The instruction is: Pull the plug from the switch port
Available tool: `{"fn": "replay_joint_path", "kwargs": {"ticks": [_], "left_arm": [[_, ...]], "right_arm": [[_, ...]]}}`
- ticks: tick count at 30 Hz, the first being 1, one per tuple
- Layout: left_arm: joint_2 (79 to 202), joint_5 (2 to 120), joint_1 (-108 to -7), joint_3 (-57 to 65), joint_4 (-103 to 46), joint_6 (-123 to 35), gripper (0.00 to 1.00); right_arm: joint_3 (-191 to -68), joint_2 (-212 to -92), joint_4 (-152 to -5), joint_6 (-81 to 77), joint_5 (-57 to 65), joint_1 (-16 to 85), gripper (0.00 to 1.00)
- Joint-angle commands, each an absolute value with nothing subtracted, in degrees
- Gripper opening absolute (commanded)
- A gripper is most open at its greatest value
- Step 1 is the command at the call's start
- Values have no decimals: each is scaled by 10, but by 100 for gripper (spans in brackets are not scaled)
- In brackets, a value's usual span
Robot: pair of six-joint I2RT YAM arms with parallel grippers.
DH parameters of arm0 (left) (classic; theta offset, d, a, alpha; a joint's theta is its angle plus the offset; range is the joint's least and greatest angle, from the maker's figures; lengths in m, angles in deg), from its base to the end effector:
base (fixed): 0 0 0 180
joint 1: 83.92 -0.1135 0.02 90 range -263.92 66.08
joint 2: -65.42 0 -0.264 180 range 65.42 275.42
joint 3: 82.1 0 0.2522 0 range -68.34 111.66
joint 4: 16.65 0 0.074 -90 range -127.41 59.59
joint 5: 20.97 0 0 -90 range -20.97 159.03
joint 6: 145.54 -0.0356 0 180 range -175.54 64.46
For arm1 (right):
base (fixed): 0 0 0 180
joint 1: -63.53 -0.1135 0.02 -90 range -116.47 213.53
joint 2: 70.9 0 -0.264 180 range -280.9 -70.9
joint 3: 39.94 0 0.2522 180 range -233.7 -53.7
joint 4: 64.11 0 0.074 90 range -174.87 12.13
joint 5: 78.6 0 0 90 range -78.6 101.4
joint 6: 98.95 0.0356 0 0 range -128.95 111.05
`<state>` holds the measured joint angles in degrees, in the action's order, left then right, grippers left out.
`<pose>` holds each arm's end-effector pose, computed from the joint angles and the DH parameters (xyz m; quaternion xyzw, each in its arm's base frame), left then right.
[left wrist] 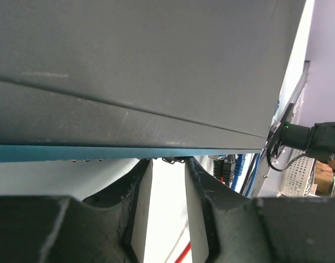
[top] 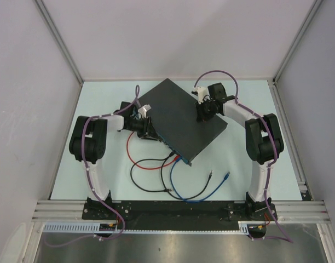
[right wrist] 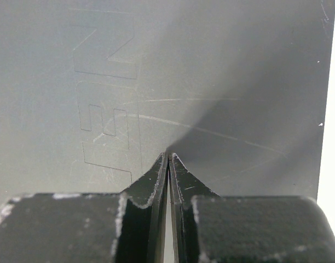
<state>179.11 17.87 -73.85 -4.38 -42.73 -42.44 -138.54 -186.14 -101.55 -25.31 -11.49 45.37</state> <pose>0.3647 -0.0929 0.1220 0.0811 0.8777 -0.4542 0.1292 0.4108 0.1493 0.1936 -0.3351 0.8722 0.1935 0.2992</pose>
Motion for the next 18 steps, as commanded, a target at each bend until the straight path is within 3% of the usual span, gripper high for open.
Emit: {"fn": "replay_joint_path", "kwargs": {"ticks": [1,5,7,13,18], "left_arm": [[1797,290,-733,-12,-489,-446,34],[1772,423,-730,-46,-534,-429,19],[1749,434,-735,-81,-536,-431,19],[1680,435,-757,-140,-512,-430,24],[1679,334,-762,-115,-455,-446,42]], "right_arm": [[-1353,-1896,-1073,-280,-37,451,9],[-1353,-1898,-1075,-281,-33,449,10],[-1352,-1899,-1074,-282,-31,449,10],[-1353,-1899,-1074,-284,-28,444,10],[-1352,-1903,-1069,-282,-28,439,9]]}}
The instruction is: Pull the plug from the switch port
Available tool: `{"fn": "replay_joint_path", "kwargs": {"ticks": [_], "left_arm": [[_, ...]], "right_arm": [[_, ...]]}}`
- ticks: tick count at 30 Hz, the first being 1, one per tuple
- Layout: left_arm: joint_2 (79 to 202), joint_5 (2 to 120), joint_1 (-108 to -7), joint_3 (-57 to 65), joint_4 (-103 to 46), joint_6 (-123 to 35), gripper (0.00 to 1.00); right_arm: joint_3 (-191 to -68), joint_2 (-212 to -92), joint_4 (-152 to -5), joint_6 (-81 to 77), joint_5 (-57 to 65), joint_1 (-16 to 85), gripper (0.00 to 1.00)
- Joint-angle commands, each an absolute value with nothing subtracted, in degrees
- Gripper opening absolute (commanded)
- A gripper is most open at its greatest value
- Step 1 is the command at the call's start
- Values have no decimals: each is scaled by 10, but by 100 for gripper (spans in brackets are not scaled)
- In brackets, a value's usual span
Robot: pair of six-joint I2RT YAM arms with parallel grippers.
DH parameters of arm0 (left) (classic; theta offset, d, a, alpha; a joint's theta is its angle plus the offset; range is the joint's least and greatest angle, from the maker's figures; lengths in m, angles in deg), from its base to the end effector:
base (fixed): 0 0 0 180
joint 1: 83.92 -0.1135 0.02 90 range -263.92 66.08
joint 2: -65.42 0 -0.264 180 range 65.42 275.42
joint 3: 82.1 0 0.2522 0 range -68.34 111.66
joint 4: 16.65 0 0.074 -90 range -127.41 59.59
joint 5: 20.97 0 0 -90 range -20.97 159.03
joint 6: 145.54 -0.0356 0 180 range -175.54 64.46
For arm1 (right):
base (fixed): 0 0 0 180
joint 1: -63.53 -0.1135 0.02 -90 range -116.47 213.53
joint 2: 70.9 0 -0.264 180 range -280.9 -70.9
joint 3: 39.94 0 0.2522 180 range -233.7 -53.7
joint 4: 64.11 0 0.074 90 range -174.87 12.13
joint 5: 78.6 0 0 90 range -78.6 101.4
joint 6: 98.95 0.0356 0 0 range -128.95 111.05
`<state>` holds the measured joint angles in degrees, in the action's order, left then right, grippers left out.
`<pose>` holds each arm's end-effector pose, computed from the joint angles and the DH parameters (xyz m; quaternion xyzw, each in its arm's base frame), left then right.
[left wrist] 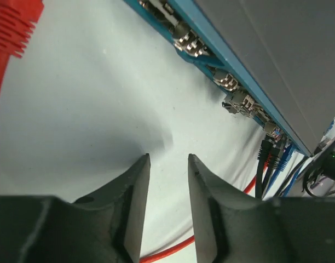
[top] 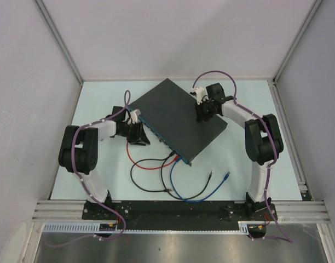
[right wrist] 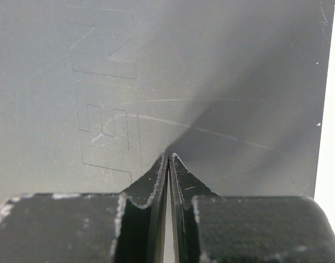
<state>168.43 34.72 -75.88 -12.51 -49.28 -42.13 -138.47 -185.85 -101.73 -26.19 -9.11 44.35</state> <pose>0.3258 -0.0663 0.1373 0.0173 0.9366 -0.3204 0.1411 0.4080 0.1551 0.1947 -0.3447 0.8719 0.1745 0.3008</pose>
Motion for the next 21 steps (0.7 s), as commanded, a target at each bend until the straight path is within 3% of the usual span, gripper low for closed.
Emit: {"fn": "replay_joint_path", "kwargs": {"ticks": [1,5,11,21], "left_arm": [[1684,299,-762,-113,-428,-443,43],[1721,228,-762,-95,-397,-429,49],[1777,145,-763,-64,-358,-400,50],[1801,142,-761,-45,-366,-393,49]], "right_arm": [[-1352,-1903,-1070,-282,-28,438,9],[-1353,-1905,-1070,-282,-30,437,10],[-1353,-1903,-1073,-284,-30,440,9],[-1353,-1906,-1071,-283,-31,444,10]]}}
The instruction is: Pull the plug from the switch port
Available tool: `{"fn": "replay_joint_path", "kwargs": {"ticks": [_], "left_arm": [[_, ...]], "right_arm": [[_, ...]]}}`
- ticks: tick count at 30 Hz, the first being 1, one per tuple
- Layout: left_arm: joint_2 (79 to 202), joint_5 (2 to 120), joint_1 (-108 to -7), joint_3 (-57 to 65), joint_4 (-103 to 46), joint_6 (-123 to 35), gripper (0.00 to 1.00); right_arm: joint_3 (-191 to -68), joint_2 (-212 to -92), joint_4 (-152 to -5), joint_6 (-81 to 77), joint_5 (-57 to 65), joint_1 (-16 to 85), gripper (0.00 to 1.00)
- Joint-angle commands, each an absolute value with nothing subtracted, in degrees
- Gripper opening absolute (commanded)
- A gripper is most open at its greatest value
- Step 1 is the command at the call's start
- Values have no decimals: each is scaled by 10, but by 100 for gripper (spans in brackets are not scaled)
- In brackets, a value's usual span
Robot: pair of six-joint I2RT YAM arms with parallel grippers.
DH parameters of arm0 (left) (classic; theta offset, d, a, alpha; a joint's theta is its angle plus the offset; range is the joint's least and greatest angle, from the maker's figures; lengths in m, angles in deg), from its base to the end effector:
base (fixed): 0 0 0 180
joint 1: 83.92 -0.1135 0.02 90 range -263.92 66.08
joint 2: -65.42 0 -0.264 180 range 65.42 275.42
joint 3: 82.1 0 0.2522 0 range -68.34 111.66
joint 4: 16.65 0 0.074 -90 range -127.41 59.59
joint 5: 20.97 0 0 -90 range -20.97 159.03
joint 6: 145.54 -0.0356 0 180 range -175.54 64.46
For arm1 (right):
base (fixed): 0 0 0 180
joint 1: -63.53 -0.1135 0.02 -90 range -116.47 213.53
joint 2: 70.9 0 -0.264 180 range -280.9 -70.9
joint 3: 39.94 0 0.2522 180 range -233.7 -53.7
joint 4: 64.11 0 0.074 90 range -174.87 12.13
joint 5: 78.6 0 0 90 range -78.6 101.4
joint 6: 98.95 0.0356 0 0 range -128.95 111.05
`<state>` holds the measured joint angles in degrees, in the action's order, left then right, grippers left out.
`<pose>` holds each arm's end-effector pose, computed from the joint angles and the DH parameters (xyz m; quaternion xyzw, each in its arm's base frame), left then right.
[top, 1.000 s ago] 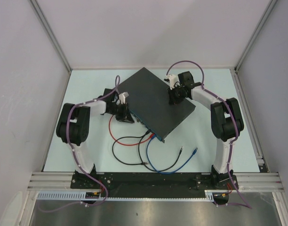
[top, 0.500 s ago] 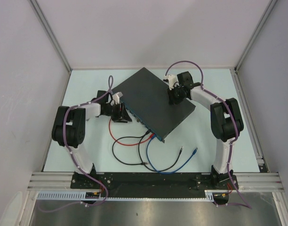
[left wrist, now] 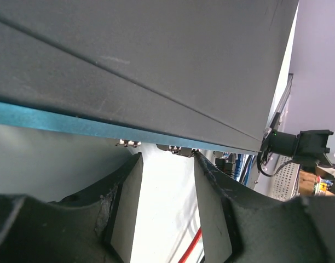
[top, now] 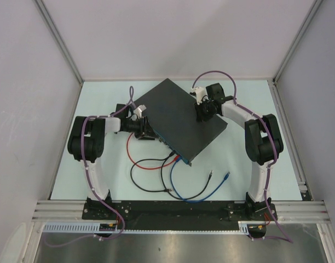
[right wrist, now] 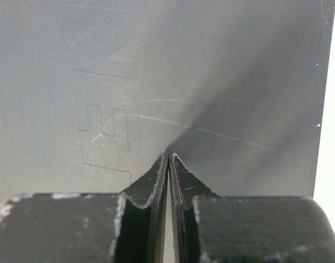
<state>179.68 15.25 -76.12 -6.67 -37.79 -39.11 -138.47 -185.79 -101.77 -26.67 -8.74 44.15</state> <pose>0.3652 -0.0790 0.1138 0.0520 0.8678 -0.4756 0.1342 0.4074 0.1563 0.1950 -0.3491 0.8706 0.1707 0.3017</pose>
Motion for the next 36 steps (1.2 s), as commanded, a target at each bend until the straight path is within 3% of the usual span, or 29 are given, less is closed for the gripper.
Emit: {"fn": "replay_joint_path", "kwargs": {"ticks": [1,13,27,36], "left_arm": [[1802,140,-761,-44,-366,-394,49],[1814,54,-764,-57,-309,-379,47],[1828,224,-743,-19,-445,-449,39],[1819,320,-721,-39,-493,-475,38]], "right_arm": [[-1352,-1907,-1071,-283,-30,443,10],[-1352,-1915,-1068,-283,-29,438,10],[-1352,-1915,-1065,-282,-27,436,10],[-1352,-1918,-1060,-280,-24,430,10]]}}
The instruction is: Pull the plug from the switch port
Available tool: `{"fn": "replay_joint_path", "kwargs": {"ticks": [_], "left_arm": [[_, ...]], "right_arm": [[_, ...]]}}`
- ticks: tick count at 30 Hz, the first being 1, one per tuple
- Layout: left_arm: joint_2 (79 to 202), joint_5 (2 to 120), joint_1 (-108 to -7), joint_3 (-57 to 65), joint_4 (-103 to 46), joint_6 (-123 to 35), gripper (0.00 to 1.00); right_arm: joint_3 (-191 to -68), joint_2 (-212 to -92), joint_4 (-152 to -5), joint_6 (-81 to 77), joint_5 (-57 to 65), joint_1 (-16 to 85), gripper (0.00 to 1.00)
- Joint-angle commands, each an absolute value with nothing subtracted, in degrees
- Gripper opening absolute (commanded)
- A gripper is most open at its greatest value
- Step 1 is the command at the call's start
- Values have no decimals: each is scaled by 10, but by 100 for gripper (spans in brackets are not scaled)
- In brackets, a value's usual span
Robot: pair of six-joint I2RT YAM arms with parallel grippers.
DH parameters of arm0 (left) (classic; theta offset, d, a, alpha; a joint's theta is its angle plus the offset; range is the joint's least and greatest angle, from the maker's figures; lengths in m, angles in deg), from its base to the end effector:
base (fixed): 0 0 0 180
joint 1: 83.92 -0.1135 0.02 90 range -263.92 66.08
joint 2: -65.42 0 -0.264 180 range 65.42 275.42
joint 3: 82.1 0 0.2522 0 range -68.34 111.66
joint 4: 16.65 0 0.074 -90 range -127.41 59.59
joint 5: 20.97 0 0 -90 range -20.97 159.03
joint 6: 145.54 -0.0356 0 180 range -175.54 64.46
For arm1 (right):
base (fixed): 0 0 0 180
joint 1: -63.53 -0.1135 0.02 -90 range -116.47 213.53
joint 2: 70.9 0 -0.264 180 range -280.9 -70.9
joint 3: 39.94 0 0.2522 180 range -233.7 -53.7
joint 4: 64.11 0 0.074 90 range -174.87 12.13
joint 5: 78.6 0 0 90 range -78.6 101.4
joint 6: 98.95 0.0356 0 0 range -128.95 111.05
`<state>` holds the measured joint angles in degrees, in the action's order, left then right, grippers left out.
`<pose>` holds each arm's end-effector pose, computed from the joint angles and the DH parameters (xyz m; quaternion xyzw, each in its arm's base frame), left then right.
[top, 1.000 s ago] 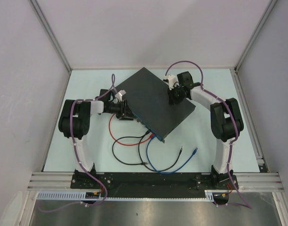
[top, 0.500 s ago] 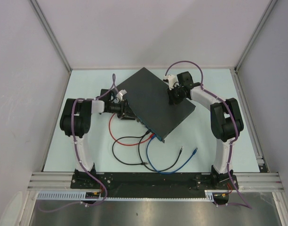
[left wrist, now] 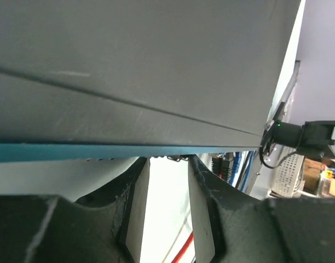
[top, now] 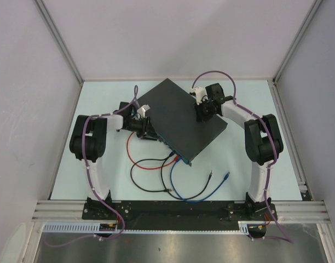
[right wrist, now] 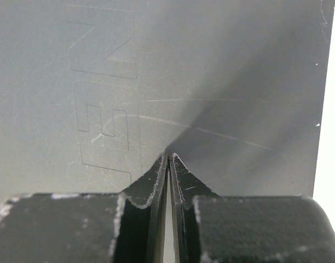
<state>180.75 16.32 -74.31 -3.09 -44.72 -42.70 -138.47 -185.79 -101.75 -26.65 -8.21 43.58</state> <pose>0.3674 -0.0909 0.1166 0.0737 0.8762 -0.4633 0.1105 0.4060 0.1601 0.1949 -0.3522 0.8701 0.1679 0.3013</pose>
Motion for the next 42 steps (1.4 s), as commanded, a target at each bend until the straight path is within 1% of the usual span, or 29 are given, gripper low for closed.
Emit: {"fn": "replay_joint_path", "kwargs": {"ticks": [1,5,8,10,13,17,19,21,22,24,26,29,32,42], "left_arm": [[1819,340,-719,-37,-497,-469,38],[1807,401,-716,-37,-526,-458,39],[1792,432,-721,-59,-528,-452,39],[1763,426,-729,-90,-524,-449,40],[1694,451,-733,-132,-525,-456,41],[1644,470,-735,-146,-520,-469,43],[1646,412,-734,-125,-500,-494,44],[1652,366,-734,-111,-481,-502,47],[1654,323,-734,-108,-447,-501,48],[1667,302,-728,-97,-429,-504,52],[1682,299,-717,-73,-434,-521,55],[1693,311,-711,-59,-431,-534,56],[1699,315,-707,-66,-399,-536,56],[1733,275,-699,-37,-413,-535,53]], "right_arm": [[-1352,-1918,-1060,-279,-24,427,10],[-1353,-1917,-1060,-281,-21,423,11],[-1352,-1917,-1059,-282,-19,423,11],[-1352,-1917,-1058,-283,-17,423,10],[-1352,-1918,-1056,-283,-15,422,11],[-1353,-1920,-1050,-282,-14,419,11],[-1353,-1922,-1050,-281,-15,415,11],[-1354,-1924,-1049,-280,-16,414,11],[-1354,-1925,-1049,-280,-16,412,11],[-1355,-1925,-1050,-280,-15,411,11],[-1357,-1925,-1054,-282,-15,411,11],[-1356,-1924,-1056,-285,-13,412,11],[-1356,-1922,-1057,-286,-13,413,11],[-1356,-1923,-1056,-285,-17,419,11]]}}
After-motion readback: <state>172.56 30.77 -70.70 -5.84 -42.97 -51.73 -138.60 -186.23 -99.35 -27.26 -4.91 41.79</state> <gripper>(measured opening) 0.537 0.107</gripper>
